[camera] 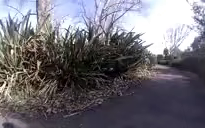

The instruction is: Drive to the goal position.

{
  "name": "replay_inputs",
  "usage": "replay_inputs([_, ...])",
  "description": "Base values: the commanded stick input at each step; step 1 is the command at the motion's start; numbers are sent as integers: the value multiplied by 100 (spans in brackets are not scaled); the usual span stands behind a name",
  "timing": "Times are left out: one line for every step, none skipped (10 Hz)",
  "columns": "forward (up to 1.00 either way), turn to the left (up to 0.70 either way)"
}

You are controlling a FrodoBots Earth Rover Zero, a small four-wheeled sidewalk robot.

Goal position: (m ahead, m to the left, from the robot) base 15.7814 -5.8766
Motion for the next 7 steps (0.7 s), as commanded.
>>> replay_inputs([0,-45])
replay_inputs([0,-45])
replay_inputs([0,-45])
replay_inputs([0,-45])
replay_inputs([0,-45])
replay_inputs([0,-45])
replay_inputs([0,-45])
